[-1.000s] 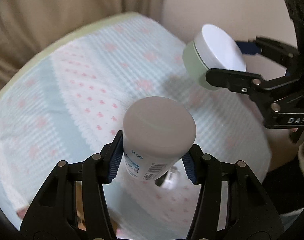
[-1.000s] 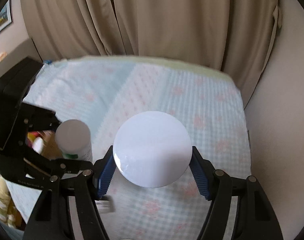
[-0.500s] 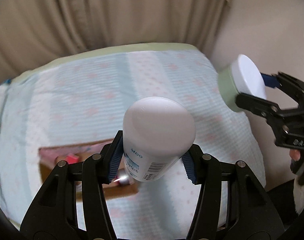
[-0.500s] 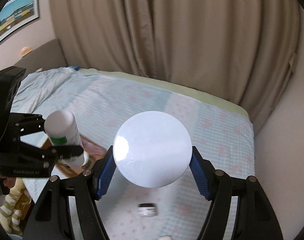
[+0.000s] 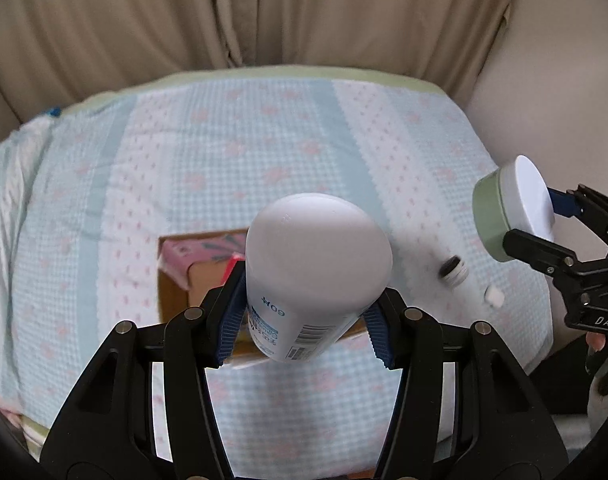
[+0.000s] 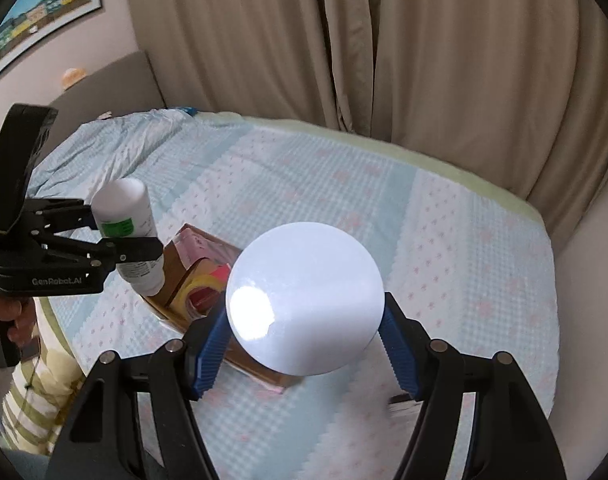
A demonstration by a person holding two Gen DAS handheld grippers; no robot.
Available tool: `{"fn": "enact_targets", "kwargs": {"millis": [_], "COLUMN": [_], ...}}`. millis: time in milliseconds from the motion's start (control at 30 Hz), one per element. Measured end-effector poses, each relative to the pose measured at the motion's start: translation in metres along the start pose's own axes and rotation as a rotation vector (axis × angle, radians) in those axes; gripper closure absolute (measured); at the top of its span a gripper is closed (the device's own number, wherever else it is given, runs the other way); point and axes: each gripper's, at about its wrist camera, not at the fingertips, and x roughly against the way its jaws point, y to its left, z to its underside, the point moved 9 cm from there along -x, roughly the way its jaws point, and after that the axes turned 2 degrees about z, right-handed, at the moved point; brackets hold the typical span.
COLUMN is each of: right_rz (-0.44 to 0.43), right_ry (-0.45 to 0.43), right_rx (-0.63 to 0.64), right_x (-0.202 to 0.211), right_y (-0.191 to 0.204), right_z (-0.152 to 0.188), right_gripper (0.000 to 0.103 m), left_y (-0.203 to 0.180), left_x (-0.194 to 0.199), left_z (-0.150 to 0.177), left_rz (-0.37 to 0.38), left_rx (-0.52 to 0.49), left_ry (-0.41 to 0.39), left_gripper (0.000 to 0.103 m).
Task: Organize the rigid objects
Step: 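Carry the pill bottle and white round container over the cardboard box with both tools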
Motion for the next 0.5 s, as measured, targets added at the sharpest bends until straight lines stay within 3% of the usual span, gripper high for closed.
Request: {"fn": "enact_targets", "kwargs": {"millis": [167, 500], "right_rz": [-0.025, 0.059], "right_ry": [0.039, 0.163], "right_rx": [-0.121, -0.266], "right_x": [-0.025, -0.096], "right_y": [0.032, 0.069], "right_z": [0.001, 0.024], "right_gripper": [0.037, 0.037], "left_y": [0.041, 0.101], "left_x": [-0.016, -0.078], "left_z": [0.009, 0.022], "left_rz": [0.042, 0.057], "left_rx": [-0.026, -0.070], "left_ry": [0.026, 0.151], "left_gripper": [0.053, 0.053]}}
